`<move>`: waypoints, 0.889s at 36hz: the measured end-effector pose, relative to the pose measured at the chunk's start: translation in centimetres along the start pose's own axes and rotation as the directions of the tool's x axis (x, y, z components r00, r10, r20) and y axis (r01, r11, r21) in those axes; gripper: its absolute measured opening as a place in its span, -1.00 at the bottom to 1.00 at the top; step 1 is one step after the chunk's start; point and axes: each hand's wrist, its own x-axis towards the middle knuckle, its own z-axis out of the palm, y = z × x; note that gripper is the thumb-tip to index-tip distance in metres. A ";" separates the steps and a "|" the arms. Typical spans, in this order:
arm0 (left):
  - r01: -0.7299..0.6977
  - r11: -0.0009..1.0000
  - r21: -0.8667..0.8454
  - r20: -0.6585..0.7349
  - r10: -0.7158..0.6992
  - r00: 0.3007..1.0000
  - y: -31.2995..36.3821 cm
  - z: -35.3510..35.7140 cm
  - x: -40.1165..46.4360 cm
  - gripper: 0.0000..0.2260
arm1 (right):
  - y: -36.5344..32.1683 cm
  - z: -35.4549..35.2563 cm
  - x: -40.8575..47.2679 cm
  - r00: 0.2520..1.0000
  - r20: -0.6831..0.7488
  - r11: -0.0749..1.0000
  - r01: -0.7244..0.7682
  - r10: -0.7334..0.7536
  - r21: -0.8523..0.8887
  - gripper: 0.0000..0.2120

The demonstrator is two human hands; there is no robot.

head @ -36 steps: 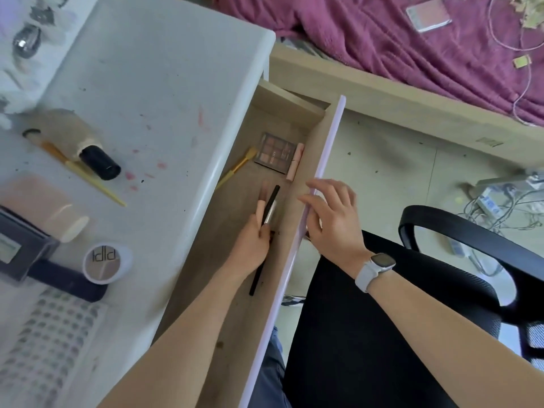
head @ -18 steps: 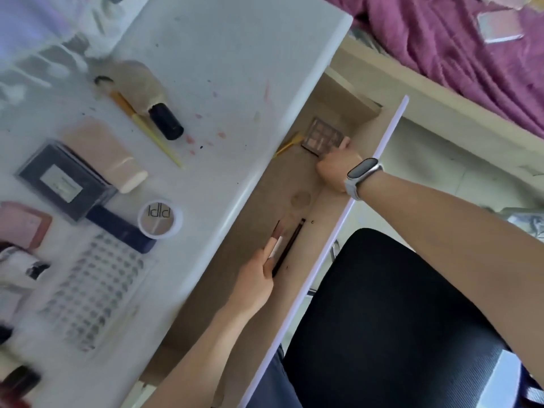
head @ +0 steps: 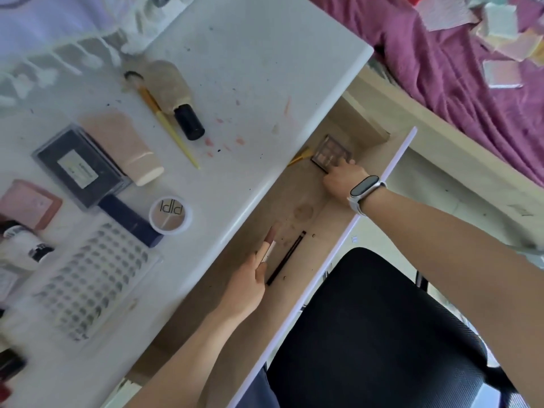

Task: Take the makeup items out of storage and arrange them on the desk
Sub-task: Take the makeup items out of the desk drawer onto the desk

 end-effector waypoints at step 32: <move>0.028 1.000 -0.013 -0.089 -0.029 0.996 -2.2 -1.6 -2.6 -0.82 | -9.0 3.8 -3.4 0.857 0.204 0.878 0.478 -0.472 0.022 -0.76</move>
